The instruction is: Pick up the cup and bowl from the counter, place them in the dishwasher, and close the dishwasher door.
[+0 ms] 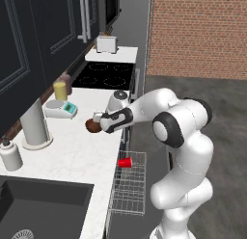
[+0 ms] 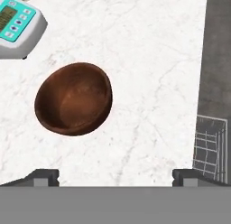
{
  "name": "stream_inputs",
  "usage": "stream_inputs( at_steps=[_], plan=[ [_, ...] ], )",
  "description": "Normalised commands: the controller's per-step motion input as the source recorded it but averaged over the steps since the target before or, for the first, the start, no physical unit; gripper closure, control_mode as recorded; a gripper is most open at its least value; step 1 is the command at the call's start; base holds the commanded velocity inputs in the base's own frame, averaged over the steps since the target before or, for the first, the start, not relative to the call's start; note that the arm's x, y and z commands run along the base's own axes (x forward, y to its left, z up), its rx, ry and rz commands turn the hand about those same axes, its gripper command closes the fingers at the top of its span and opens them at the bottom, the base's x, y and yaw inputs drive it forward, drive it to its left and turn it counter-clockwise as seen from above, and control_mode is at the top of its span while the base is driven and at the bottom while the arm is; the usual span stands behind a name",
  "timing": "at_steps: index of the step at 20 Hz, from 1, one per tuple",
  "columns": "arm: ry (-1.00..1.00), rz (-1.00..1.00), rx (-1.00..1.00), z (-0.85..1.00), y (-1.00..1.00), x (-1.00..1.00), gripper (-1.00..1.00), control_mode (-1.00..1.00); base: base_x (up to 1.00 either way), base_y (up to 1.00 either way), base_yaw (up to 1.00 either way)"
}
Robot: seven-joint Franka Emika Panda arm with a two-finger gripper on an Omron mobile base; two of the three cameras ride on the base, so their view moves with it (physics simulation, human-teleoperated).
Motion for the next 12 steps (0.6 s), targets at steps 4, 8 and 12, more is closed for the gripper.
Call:
stream_inputs(
  at_steps=[4,8,12],
  plan=[
    [0.03,0.00,0.00,-0.14,0.10,0.47,-1.00,-1.00,0.00,0.00,0.00],
    [0.06,0.00,0.00,-0.17,0.09,0.44,-1.00,-1.00,0.00,0.00,0.00],
    [0.09,0.00,0.00,-0.26,0.07,0.29,-1.00,-1.00,0.00,0.00,0.00]
  ],
)
